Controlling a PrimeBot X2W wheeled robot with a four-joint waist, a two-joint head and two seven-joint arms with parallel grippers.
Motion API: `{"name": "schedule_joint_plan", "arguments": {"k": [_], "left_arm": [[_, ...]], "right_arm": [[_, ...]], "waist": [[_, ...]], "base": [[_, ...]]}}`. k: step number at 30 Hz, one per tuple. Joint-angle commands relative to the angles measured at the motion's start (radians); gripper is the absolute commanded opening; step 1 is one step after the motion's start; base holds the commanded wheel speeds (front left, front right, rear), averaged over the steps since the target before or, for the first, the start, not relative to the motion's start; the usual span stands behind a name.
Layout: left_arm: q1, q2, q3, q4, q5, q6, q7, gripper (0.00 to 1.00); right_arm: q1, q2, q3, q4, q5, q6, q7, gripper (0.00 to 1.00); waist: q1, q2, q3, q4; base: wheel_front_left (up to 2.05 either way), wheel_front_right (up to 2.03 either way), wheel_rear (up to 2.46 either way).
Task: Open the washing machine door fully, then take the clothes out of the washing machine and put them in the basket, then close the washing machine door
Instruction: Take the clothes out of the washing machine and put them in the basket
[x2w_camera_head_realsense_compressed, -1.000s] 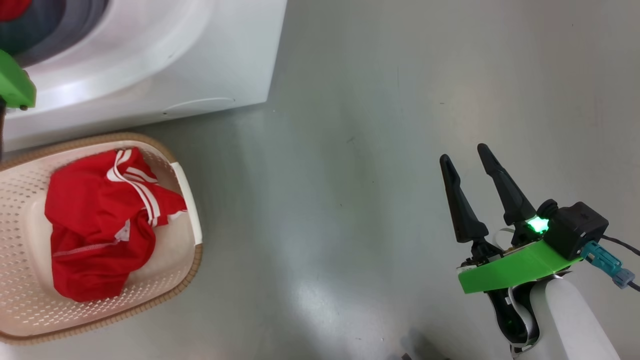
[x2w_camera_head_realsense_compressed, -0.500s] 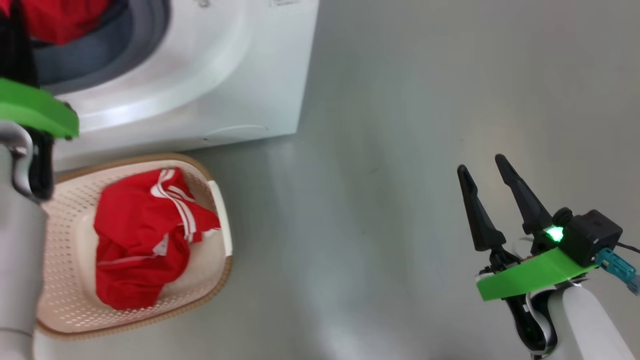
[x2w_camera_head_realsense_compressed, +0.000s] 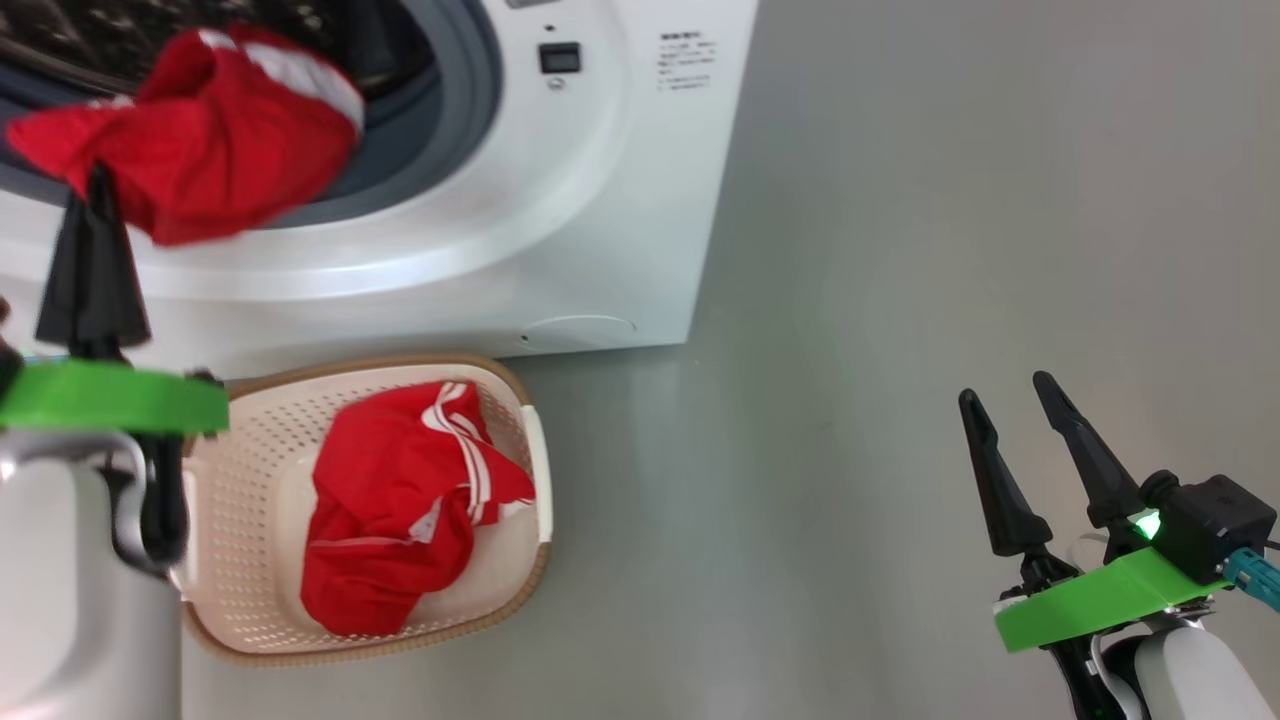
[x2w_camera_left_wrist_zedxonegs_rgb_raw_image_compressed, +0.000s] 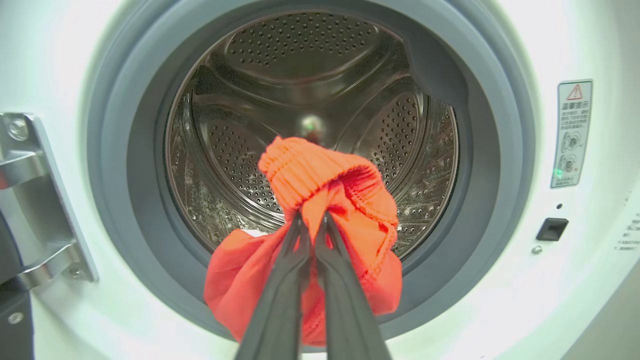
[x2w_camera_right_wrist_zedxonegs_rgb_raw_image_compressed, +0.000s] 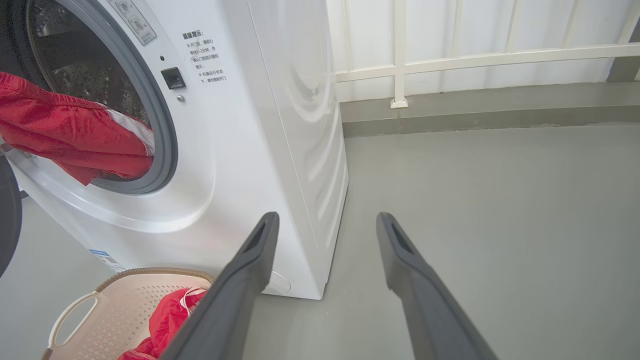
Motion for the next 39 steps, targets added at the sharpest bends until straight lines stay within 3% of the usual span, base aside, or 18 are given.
{"name": "schedule_joint_plan", "arguments": {"k": [1,12,16,24,39], "left_arm": [[0.025,0.032,0.035,-0.051,0.021,-0.008,-0.005,0.00],[0.304,-0.064,0.109,-0.342,0.065,-0.015,-0.005,0.00],[0.367,-0.091,0.106,-0.373,0.066,-0.015,-0.005,0.00],[0.374,-0.110,0.079,-0.261,0.060,-0.016,-0.005,0.00],[0.231,-0.096,0.038,0.150,0.118,-0.016,-0.005,0.00]], "right_arm": [[0.017,-0.014,0.013,-0.026,-0.010,0.001,-0.012,1.00],[0.047,-0.017,-0.006,-0.031,-0.012,0.001,-0.012,1.00],[0.048,-0.018,-0.009,-0.032,-0.010,0.001,-0.012,1.00],[0.031,-0.016,0.009,-0.037,-0.008,0.001,-0.012,1.00],[-0.005,0.001,0.017,-0.051,-0.009,0.001,-0.012,1.00]], "waist": [[0.0000,0.0000,-0.039,0.039],[0.0000,0.0000,-0.061,0.074],[0.0000,0.0000,-0.059,0.082],[0.0000,0.0000,-0.023,0.063],[0.0000,0.0000,0.108,-0.009]], "base": [[0.00,0.00,0.00],[0.00,0.00,0.00],[0.00,0.00,0.00],[0.00,0.00,0.00],[0.00,0.00,0.00]]}}
